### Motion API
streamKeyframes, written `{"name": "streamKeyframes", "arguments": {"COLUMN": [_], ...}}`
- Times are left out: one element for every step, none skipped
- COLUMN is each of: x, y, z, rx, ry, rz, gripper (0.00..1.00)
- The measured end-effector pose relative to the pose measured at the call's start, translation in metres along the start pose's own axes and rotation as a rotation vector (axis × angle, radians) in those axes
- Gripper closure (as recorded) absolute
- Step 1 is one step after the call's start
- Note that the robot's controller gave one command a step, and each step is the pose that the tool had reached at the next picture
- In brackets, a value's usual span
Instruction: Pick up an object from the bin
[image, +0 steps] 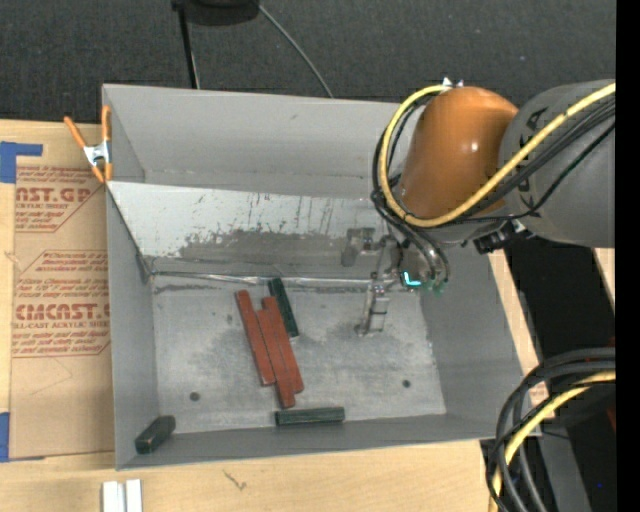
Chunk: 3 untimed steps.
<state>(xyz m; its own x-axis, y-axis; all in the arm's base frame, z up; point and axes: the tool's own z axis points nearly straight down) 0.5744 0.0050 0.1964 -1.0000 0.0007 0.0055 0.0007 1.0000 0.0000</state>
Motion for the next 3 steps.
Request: {"name": "streamKeyframes", "arguments": {"x": [-0.002, 0.01, -0.005], "y": [0.0, 0.024, 0.066], "z": [-0.004, 0.016, 0.054], "rx": [0.0, 0.003, -0.001], "ry": [-0.007, -0.016, -0.009], "rz": [0.0, -0.079, -0.312], "gripper": [0.0, 0.0, 0.0]}}
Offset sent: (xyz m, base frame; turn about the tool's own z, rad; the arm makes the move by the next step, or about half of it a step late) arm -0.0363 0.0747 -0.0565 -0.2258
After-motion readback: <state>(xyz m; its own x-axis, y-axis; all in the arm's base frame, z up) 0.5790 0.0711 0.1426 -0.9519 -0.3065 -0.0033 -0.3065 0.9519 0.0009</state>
